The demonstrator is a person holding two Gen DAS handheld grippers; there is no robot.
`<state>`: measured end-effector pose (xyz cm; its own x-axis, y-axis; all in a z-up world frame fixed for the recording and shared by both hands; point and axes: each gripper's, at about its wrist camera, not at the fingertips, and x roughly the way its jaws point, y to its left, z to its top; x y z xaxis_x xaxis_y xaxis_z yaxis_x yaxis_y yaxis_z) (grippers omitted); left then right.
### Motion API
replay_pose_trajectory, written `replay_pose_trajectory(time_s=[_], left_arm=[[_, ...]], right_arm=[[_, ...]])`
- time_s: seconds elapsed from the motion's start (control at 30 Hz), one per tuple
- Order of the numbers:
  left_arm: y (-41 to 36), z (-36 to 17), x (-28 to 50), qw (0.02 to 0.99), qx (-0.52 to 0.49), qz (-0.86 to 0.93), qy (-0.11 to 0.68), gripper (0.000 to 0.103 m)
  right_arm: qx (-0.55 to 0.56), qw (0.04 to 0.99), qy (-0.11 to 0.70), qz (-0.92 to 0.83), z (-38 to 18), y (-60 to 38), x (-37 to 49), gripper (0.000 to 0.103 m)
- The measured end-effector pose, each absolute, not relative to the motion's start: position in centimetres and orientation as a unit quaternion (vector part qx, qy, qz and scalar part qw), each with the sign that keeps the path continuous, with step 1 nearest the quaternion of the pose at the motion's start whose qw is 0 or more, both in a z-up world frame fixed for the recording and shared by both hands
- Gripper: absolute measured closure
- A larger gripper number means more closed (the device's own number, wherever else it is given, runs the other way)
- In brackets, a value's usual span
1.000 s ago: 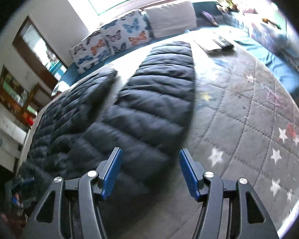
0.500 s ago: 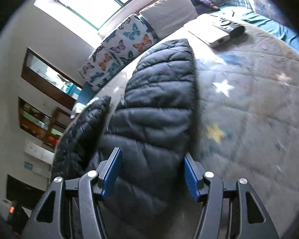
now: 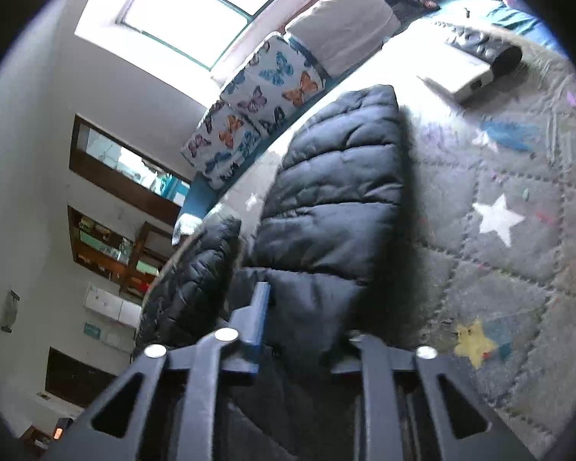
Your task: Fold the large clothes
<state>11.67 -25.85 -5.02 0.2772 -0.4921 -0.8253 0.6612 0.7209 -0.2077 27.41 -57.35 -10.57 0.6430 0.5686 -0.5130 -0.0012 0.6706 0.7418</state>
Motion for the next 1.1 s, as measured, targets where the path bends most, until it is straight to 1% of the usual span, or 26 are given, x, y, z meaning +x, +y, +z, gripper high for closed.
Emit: replay_pose_trajectory(time_s=[0.2, 0.27, 0.47, 0.53, 0.73, 0.87, 1.0, 1.1], left_arm=[[-25.7, -2.7, 10.9, 0.809, 0.064, -0.371, 0.451, 0.030], [-26.2, -2.3, 10.4, 0.807, 0.057, -0.387, 0.442, 0.031], [-28.1, -4.6, 11.2, 0.773, 0.055, -0.411, 0.481, 0.033], [-27.3, -4.0, 11.3, 0.771, 0.041, -0.415, 0.481, 0.032], [-20.5, 1.4, 8.2, 0.819, 0.041, -0.392, 0.416, 0.032], [-12.8, 4.7, 5.2, 0.873, 0.052, -0.327, 0.358, 0.031], [-5.2, 5.5, 3.6, 0.903, 0.041, -0.266, 0.335, 0.031], [-0.5, 4.3, 2.5, 0.911, 0.021, -0.227, 0.343, 0.031]], right_arm=[[0.349, 0.857, 0.340, 0.166, -5.8, -57.8, 24.1, 0.087], [0.345, 0.865, 0.326, 0.163, -4.3, -57.8, 22.9, 0.087], [0.314, 0.890, 0.293, 0.155, 0.4, -55.8, 19.1, 0.087], [0.305, 0.896, 0.282, 0.159, 1.9, -54.9, 17.8, 0.087], [0.242, 0.917, 0.255, 0.190, 6.8, -49.4, 13.9, 0.087], [0.181, 0.925, 0.242, 0.230, 8.8, -43.3, 11.2, 0.087], [0.092, 0.928, 0.243, 0.268, 9.0, -35.6, 8.7, 0.087], [0.014, 0.922, 0.260, 0.285, 7.1, -29.4, 7.2, 0.087]])
